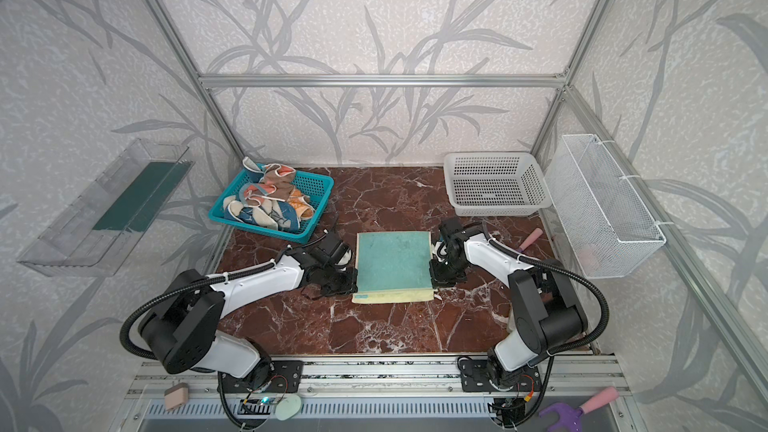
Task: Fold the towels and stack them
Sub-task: 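Fold the far edge toward the robot with both grippers, laying it on the near half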
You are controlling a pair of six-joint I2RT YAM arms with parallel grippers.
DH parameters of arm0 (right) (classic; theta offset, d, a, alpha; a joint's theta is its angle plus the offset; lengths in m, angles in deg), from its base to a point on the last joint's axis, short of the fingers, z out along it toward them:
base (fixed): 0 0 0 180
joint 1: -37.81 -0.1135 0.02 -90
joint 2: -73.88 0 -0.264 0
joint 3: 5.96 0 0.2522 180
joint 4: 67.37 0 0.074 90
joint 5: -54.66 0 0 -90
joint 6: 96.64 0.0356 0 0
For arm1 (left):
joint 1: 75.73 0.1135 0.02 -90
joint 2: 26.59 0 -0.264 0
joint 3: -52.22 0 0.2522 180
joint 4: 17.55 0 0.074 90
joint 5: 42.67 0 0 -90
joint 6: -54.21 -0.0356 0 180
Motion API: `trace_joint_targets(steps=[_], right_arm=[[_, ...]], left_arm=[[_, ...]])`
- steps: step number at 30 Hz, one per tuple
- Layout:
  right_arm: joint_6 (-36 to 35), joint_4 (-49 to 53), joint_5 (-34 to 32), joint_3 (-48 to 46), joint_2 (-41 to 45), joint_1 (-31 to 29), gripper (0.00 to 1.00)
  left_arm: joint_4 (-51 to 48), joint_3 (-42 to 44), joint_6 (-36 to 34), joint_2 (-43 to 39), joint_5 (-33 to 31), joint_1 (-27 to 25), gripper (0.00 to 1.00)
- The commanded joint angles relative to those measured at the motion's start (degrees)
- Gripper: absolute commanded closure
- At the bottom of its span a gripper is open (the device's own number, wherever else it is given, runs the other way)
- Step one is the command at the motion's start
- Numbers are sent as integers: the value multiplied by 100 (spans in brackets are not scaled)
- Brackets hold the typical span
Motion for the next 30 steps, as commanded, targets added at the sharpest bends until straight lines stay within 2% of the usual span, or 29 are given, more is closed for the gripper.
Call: trace_joint_targets(steps=[1, 8, 17, 21, 26, 30], right_arm=[[-36, 76, -404, -120, -181, 76, 100], [29, 145, -452, 12, -52, 69, 100], [52, 909, -435, 69, 794, 69, 100], [256, 653, -294, -401, 924, 44, 100], [376, 107, 38, -717, 314, 0, 100], [402, -5, -33, -730, 93, -60, 100]], left_arm=[[-22, 253, 240, 192, -382, 58, 100], [-186, 64, 168, 221, -406, 60, 100], [-1260, -489, -54, -622, -865, -5, 100], [-1037, -34, 150, -759, -786, -76, 100], [-254, 514, 471, -468, -503, -113, 100], [-197, 556, 443, -258, -536, -127, 100]])
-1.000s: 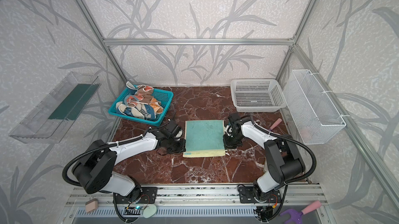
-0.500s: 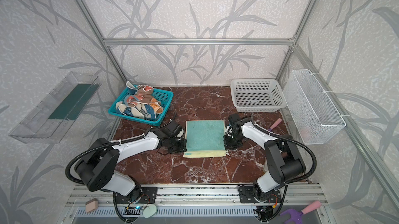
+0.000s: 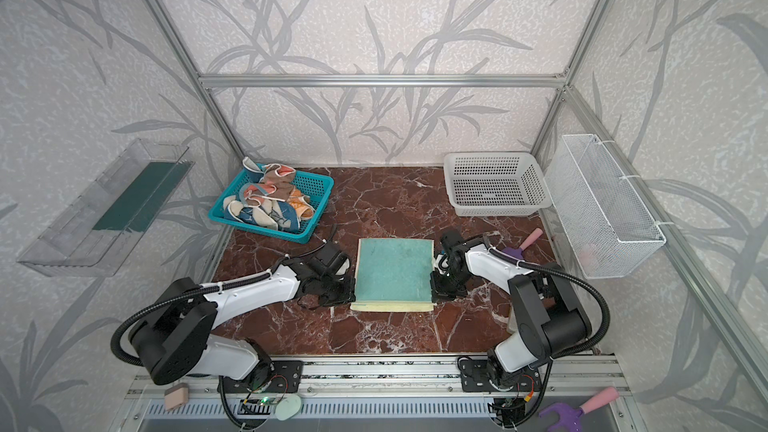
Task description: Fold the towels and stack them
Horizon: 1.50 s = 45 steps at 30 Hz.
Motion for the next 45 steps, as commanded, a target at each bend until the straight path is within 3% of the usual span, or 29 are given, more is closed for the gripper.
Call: trace_joint_targets(steps=[1, 5, 7, 11, 13, 15, 19, 22, 23, 26, 29, 32, 35, 38, 40, 45], right_arm=[[71, 198, -462, -106, -27, 14, 100], [157, 236, -552, -221, 236, -40, 100], [202, 275, -538, -245, 331, -45, 91], [263, 639, -693, -59, 633, -76, 67], [269, 886, -900, 123, 862, -76, 59], [232, 1012, -1216, 343, 990, -76, 56], [88, 1063, -1335, 834, 677, -135, 57], [134, 819, -1192, 1023, 341, -531, 62], [174, 685, -1142, 1048, 211, -719, 66], [361, 275, -892, 1046, -132, -1146, 91], [482, -71, -638, 983, -431, -1333, 99], [437, -82, -859, 1086, -451, -1247, 99], [302, 78, -947, 1458, -458, -791, 100], [174, 174, -786, 2023, -615, -263, 99], [57, 250, -745, 2434, -788, 1, 93], [-85, 339, -956, 3220, -1534, 327, 82]], left_arm=[[-314, 123, 96, 85, -477, 71, 100], [-337, 168, 77, 101, -464, 68, 100], [-415, 138, 49, 102, -459, 72, 100], [-877, -29, -42, -165, -494, 71, 79], [-1230, -165, -149, -396, -565, 68, 66], [-1602, -372, -318, -542, -620, 68, 61], [-1930, -865, -655, -370, -775, 37, 68], [-1792, -1113, -749, 4, -767, -113, 73], [-1651, -1125, -741, 143, -739, -181, 74], [-1180, -1013, -574, 492, -618, -351, 75], [-850, -761, -371, 744, -526, -509, 76], [-852, -571, -213, 850, -446, -705, 76], [-962, -621, -168, 792, -324, -731, 72], [-1663, -1408, -453, 828, -544, -618, 63], [-2111, -2096, -756, 968, -716, -433, 59], [-2193, -3231, -1203, 1468, -690, 391, 52]])
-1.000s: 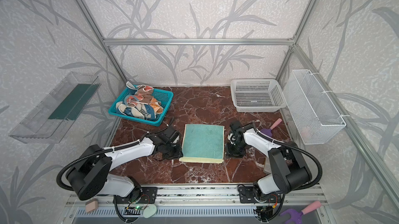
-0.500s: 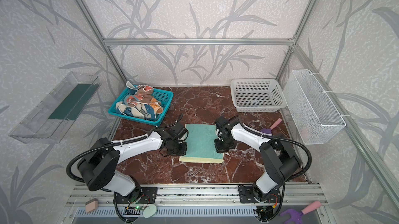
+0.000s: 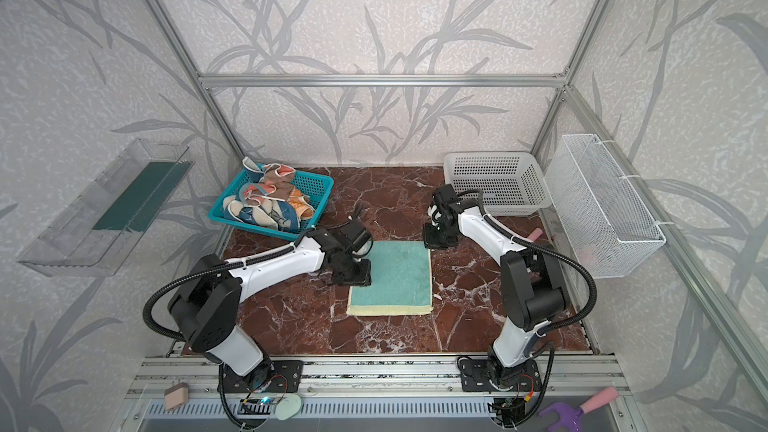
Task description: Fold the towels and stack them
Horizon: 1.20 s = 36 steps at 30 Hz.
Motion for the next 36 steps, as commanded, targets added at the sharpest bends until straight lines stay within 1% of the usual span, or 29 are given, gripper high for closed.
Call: trace_joint_targets(steps=[1, 3, 5, 7, 9, 14, 19, 21, 25, 29, 31, 33, 35, 36], right_arm=[[-173, 240, -95, 394, -557, 104, 81], [-195, 348, -214, 679, -839, 98, 81], [-170, 338, -362, 772, -961, 102, 80], [-134, 300, -549, 781, -1014, 126, 78], [-90, 232, -565, 739, -1045, 190, 76], [-89, 167, -490, 668, -1180, 258, 67], [-55, 23, -299, 588, -1393, 263, 65], [-46, -41, -184, 595, -1483, 263, 65], [-54, -45, 21, 694, -1616, 255, 71], [-68, -45, 282, 758, -1708, 238, 81], [-59, -89, 369, 733, -1720, 228, 89], [-55, -182, 423, 690, -1695, 229, 96], [-78, -232, 447, 684, -1664, 226, 100], [-105, -258, 455, 687, -1648, 228, 100]], left_arm=[[-248, -623, -428, 336, -161, 608, 52], [48, -861, -477, 619, -129, 927, 51], [181, -1131, -559, 936, -3, 1132, 51], [230, -1364, -641, 1228, 3, 1257, 51], [260, -1513, -642, 1502, 120, 1377, 51], [469, -1443, -600, 1813, 329, 1490, 50], [719, -1346, -534, 1965, 528, 1568, 50], [826, -1294, -511, 2002, 657, 1603, 53], [983, -1145, -489, 2018, 772, 1681, 61], [1059, -1067, -510, 2017, 890, 1702, 62], [1103, -1037, -513, 1995, 931, 1710, 64], [1194, -992, -505, 1947, 981, 1719, 75], [1232, -987, -507, 1906, 992, 1736, 86], [1258, -967, -535, 1878, 997, 1745, 96]])
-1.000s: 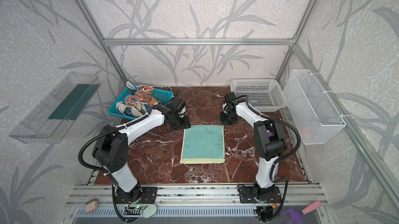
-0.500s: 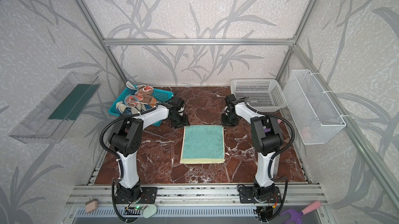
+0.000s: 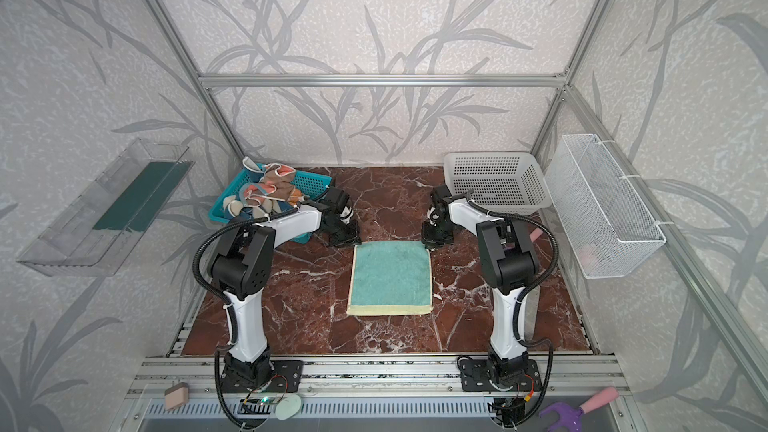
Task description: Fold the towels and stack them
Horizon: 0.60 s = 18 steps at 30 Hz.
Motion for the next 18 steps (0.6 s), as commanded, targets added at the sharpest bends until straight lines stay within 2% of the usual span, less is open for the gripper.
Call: trace_joint_targets(steps=[1, 6, 14, 18], right_arm=[[-82, -103, 192, 43, -27, -19, 100], [-123, -249, 360, 59, 168, 55, 100], [-128, -376, 548, 43, 713, 247, 100], [-84, -593, 644, -234, 1017, 387, 100]], left_arm=[[146, 88, -57, -92, 99, 42, 100], [492, 305, -100, -413, 184, 125, 100], [493, 378, -247, -949, 393, 156, 100], [714, 684, -261, -1281, 443, 172, 100]])
